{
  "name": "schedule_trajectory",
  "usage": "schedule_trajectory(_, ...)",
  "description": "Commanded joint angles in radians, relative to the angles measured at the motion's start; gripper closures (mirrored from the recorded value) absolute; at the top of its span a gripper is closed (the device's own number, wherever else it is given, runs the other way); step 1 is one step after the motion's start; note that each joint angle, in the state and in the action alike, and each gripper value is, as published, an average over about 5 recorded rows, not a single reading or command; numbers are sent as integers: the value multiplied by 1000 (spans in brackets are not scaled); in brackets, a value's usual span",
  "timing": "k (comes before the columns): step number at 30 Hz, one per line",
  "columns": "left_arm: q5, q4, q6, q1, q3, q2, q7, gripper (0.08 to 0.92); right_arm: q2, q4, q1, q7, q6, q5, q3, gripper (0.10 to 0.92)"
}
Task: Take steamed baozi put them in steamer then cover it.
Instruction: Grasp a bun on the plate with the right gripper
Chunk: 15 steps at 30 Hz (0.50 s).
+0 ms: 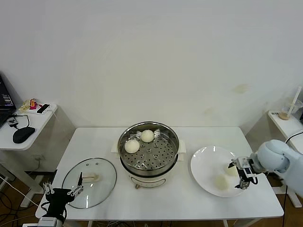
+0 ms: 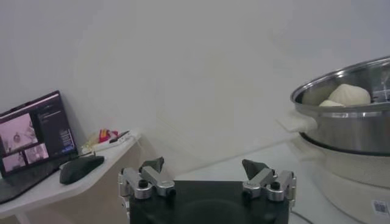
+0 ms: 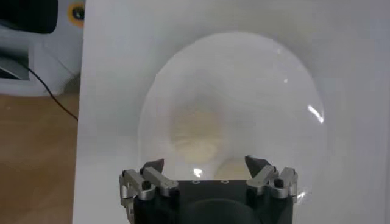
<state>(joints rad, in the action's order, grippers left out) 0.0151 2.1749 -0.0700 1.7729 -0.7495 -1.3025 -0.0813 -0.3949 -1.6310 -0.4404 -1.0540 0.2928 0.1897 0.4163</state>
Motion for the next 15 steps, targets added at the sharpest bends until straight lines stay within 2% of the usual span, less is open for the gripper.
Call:
schedule_trajectory(1,1,-1,0,3,-7,1,1,177,-69,61,-94,24,0,37,-46,203)
schedule_trajectory(12,1,-3,0,1,-8,-3,1,177,-118,85,-52,38,25,39,6,205)
schedule_trajectory(15,1,-2,0,1,-8,-4,1,177,-120,87,-52,41,34,44,12,227)
